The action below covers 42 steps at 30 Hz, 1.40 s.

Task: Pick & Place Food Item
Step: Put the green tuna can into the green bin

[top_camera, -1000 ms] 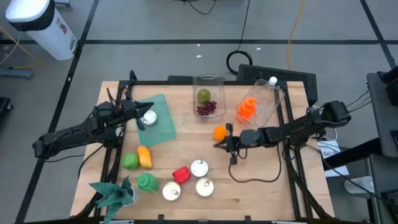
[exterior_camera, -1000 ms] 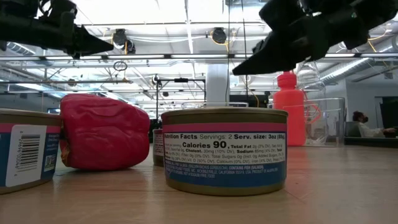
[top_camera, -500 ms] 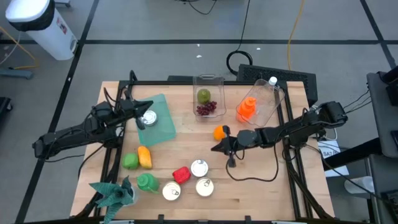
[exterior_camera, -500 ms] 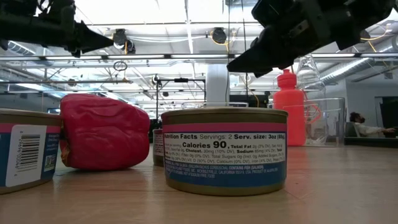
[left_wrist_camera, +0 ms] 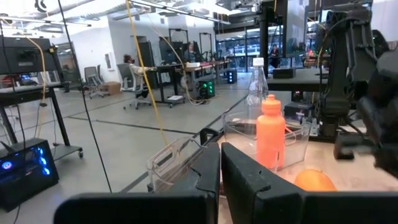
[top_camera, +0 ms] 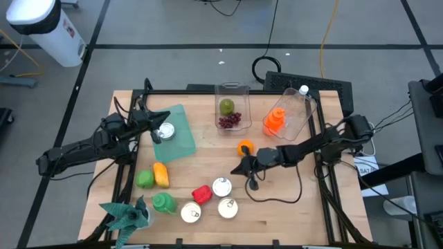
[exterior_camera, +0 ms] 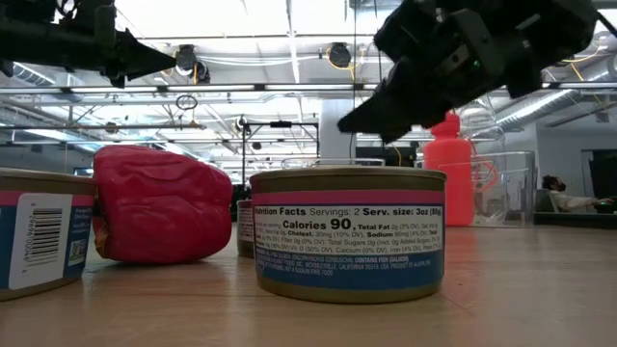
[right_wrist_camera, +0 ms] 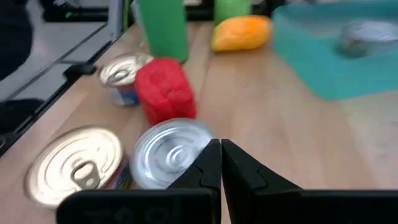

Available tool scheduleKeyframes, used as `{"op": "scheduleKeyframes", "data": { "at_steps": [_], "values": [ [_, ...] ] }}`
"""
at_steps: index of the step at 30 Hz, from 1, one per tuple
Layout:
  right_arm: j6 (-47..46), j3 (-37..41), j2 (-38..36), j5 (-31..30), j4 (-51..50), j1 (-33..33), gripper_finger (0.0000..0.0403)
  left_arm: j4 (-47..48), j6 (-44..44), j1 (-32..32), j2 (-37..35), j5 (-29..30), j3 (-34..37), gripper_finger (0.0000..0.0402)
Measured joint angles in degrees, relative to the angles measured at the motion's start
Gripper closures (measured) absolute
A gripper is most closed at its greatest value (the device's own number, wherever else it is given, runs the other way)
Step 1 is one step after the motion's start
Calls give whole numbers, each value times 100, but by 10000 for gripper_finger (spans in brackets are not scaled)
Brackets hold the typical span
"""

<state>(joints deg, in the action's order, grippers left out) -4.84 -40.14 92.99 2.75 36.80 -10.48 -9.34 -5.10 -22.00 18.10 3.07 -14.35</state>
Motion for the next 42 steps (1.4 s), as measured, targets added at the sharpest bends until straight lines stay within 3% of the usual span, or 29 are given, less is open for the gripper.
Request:
{"op": "scheduleKeyframes", "data": {
  "at_steps": [4,7,15,19,32,42],
  "values": [
    [117,-509,647,699,286,0,402,4,71,0,1,-2,0,376],
    [140,-996,1091,1030,-244,3,402,9,84,0,1,-1,0,376],
    [227,-1539,1587,1256,-1006,135,403,71,106,0,1,-4,0,376],
    [-18,-1541,1587,1054,-1374,332,403,95,155,0,1,-16,0,376],
    [-241,-1557,1567,-589,-1952,820,403,194,196,1,1,-20,0,376],
    [726,-1520,1300,-297,-1866,740,397,194,203,0,1,-19,0,376]
  ]
}}
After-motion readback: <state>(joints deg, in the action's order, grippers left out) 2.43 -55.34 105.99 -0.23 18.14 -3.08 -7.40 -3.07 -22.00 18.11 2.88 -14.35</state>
